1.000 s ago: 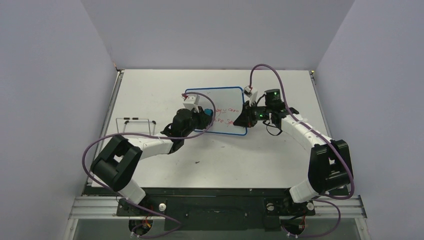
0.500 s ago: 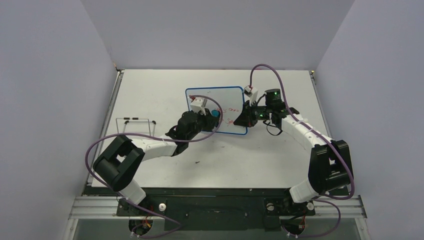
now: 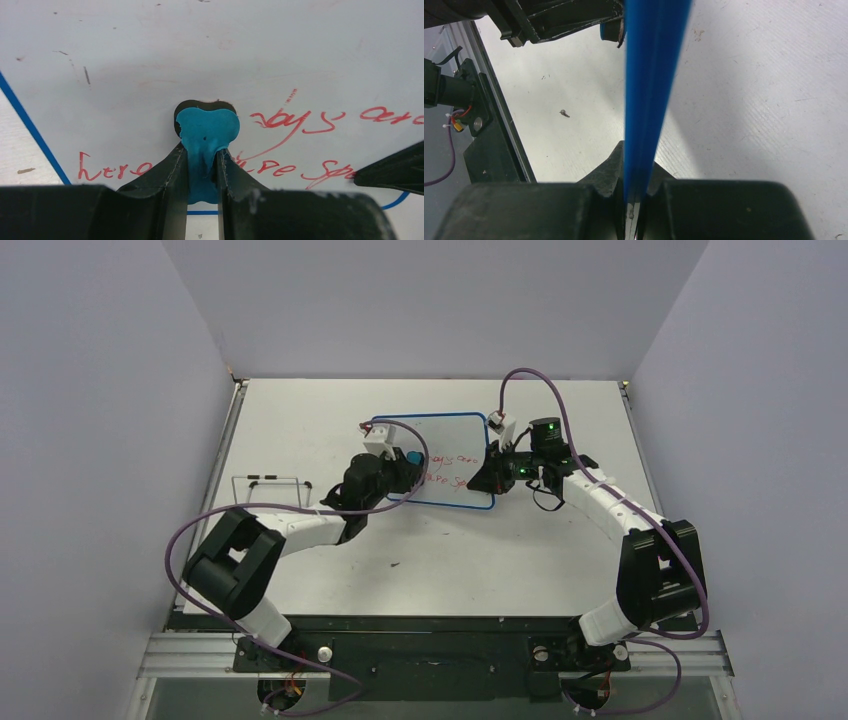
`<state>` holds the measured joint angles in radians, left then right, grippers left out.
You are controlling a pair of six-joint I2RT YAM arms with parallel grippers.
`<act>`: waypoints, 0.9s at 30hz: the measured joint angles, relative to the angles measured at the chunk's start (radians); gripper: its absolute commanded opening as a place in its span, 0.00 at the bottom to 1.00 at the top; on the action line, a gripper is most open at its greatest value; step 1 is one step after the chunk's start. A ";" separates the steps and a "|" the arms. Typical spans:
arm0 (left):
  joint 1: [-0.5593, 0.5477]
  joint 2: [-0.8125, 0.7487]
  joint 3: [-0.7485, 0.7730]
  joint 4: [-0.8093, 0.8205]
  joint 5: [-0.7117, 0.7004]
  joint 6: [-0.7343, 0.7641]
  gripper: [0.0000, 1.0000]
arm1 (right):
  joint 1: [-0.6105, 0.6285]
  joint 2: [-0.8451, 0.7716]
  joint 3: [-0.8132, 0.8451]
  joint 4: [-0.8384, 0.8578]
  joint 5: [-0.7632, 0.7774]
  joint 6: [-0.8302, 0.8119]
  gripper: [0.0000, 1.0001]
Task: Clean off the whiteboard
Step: Erase the whiteboard at the whiteboard stand.
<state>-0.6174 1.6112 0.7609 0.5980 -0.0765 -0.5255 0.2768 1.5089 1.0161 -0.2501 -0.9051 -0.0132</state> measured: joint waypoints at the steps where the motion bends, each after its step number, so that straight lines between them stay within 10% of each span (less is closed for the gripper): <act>1: -0.003 0.000 0.000 0.003 0.003 0.008 0.00 | 0.000 0.000 0.000 0.000 0.000 0.000 0.00; 27: -0.031 0.008 -0.004 0.043 0.066 -0.035 0.00 | 0.002 0.000 0.000 0.001 0.000 -0.001 0.00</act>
<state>-0.6479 1.6188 0.7567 0.6415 -0.0101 -0.5602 0.2787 1.5089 1.0161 -0.2493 -0.9047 -0.0143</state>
